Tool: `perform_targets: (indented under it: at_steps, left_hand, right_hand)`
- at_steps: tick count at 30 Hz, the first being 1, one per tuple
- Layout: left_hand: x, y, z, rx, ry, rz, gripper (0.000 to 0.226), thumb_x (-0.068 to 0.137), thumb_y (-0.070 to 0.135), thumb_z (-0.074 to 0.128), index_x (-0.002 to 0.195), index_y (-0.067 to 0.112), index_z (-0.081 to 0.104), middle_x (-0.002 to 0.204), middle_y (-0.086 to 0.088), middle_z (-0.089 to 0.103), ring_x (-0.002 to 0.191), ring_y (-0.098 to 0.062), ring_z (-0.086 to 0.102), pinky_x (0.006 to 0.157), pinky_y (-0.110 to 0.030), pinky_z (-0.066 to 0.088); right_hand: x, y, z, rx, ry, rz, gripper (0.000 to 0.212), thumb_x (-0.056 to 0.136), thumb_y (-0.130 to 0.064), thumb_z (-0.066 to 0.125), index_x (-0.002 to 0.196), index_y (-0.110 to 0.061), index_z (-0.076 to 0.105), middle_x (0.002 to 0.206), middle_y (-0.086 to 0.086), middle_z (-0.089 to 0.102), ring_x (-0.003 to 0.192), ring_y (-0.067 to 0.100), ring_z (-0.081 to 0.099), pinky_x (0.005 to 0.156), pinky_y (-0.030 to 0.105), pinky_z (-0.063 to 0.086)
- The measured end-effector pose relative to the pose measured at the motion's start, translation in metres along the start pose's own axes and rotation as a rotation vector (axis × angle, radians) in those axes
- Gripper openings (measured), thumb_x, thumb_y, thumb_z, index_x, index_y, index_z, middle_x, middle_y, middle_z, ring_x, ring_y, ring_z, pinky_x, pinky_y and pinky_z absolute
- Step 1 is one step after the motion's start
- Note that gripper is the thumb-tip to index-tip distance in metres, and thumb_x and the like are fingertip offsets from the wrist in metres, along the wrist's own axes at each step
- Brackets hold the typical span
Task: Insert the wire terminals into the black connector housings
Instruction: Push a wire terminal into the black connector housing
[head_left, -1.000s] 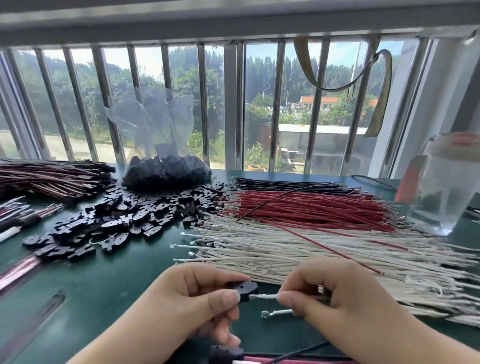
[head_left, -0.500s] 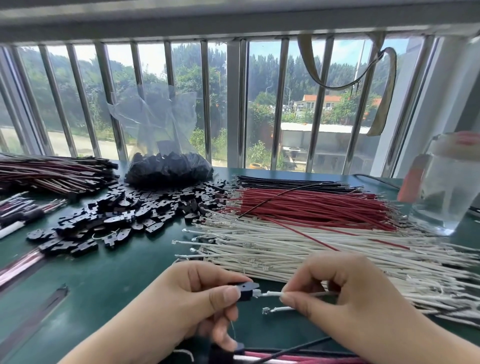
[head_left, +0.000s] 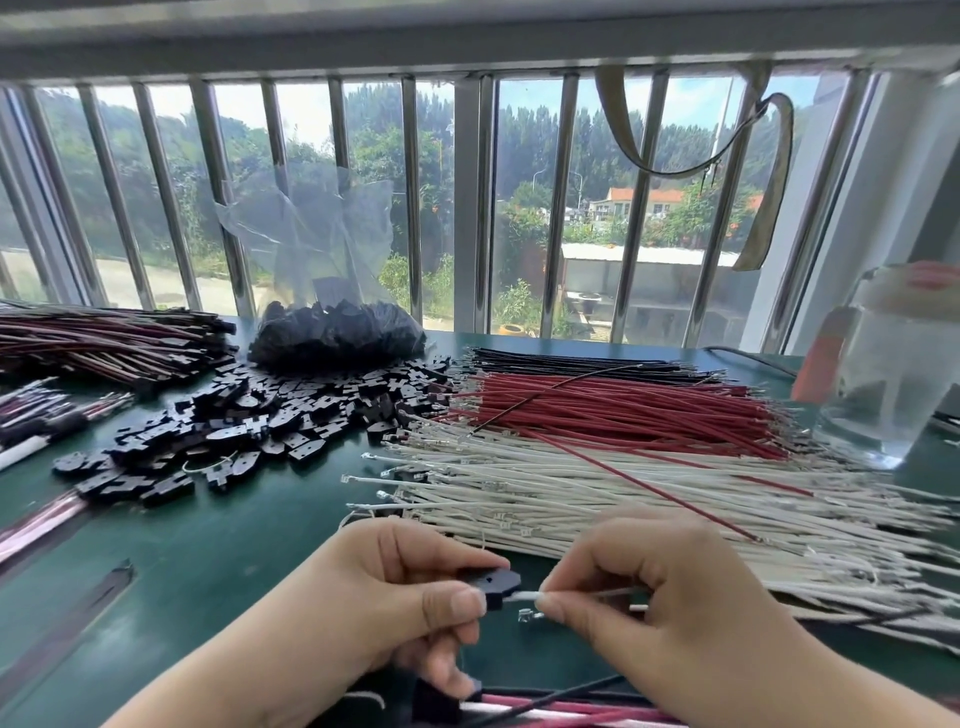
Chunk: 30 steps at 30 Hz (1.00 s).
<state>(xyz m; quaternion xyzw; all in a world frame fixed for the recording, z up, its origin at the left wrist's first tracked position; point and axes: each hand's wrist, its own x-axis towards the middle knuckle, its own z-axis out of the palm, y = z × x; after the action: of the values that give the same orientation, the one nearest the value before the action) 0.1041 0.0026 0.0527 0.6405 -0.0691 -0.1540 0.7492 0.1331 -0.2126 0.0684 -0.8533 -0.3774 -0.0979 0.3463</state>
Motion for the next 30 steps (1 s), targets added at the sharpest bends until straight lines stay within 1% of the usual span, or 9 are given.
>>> perform_targets:
  at_steps: [4,7,10,13,15,18,22,26,30]
  left_hand:
    - [0.000,0.000,0.002,0.068,0.015,-0.003,0.061,0.038,0.025,0.096,0.091,0.005,0.075,0.060,-0.018,0.066,0.044,-0.021,0.062,0.058,-0.036,0.058]
    - [0.001,0.001,0.005,0.129,0.068,0.024,0.052,0.042,0.024,0.093,0.091,0.014,0.077,0.057,-0.016,0.065,0.047,-0.024,0.065,0.057,-0.035,0.058]
    - [0.002,0.000,0.005,0.217,0.109,0.065,0.044,0.050,0.032,0.090,0.092,0.030,0.076,0.063,-0.016,0.070,0.053,-0.025,0.067,0.054,-0.028,0.056]
    - [0.006,-0.002,0.001,0.198,0.098,0.085,0.058,0.036,0.036,0.090,0.091,0.026,0.077,0.070,-0.021,0.071,0.058,-0.024,0.068,0.054,-0.024,0.054]
    - [0.012,-0.004,-0.002,0.119,0.066,0.067,0.068,0.032,0.034,0.096,0.094,0.015,0.077,0.087,-0.026,0.072,0.075,-0.030,0.071,0.066,-0.030,0.058]
    - [0.022,0.002,0.003,0.146,-0.123,0.028,0.057,0.051,0.034,0.092,0.102,0.014,0.074,0.109,-0.018,0.070,0.103,-0.033,0.066,0.096,-0.039,0.050]
    - [0.031,-0.001,0.002,0.178,-0.085,0.008,0.065,0.035,0.041,0.095,0.089,0.010,0.076,0.089,-0.017,0.074,0.076,-0.022,0.069,0.068,-0.025,0.053]
    - [0.035,0.002,0.004,0.245,-0.128,0.039,0.043,0.049,0.032,0.088,0.086,0.013,0.077,0.083,-0.011,0.075,0.074,-0.017,0.068,0.066,-0.020,0.051]
    - [0.041,0.005,0.001,0.308,-0.125,0.048,0.030,0.056,0.029,0.078,0.084,0.019,0.077,0.077,-0.003,0.073,0.069,-0.010,0.066,0.062,-0.016,0.049]
  right_hand:
    - [0.001,-0.001,0.005,-0.071,-0.004,-0.059,0.022,0.071,-0.053,0.054,0.087,-0.038,0.060,0.084,-0.027,0.060,0.078,0.000,0.059,0.063,0.016,0.048]
    - [0.003,0.004,0.005,-0.062,-0.006,-0.040,0.021,0.075,-0.053,0.058,0.093,-0.042,0.058,0.088,-0.027,0.058,0.084,-0.001,0.056,0.068,0.014,0.045]
    - [0.005,0.010,0.007,-0.071,-0.026,-0.029,0.025,0.080,-0.049,0.062,0.104,-0.046,0.055,0.074,-0.027,0.056,0.086,-0.005,0.054,0.070,0.009,0.042]
    - [0.006,0.008,0.009,-0.238,-0.054,-0.051,0.021,0.077,-0.052,0.054,0.090,-0.041,0.065,0.067,-0.019,0.054,0.072,-0.003,0.055,0.062,0.008,0.043]
    - [0.006,0.006,0.007,-0.403,0.017,-0.119,0.023,0.073,-0.052,0.052,0.066,-0.036,0.067,0.058,-0.017,0.051,0.055,-0.004,0.051,0.048,0.010,0.043]
    - [0.008,0.010,0.007,-0.521,0.117,-0.209,0.027,0.073,-0.048,0.051,0.055,-0.031,0.061,0.054,-0.015,0.049,0.049,0.001,0.049,0.040,0.013,0.041]
    - [0.009,0.011,0.002,-0.499,0.207,-0.259,0.026,0.073,-0.043,0.051,0.054,-0.029,0.061,0.055,-0.015,0.050,0.050,0.003,0.049,0.040,0.015,0.041]
    - [0.007,0.019,0.004,-0.547,0.134,-0.296,0.027,0.074,-0.044,0.049,0.055,-0.029,0.061,0.056,-0.014,0.050,0.050,0.003,0.050,0.040,0.015,0.041]
    - [0.013,0.020,0.001,-0.510,-0.044,-0.171,0.026,0.074,-0.050,0.051,0.060,-0.032,0.064,0.063,-0.018,0.058,0.057,-0.005,0.054,0.048,0.010,0.043]
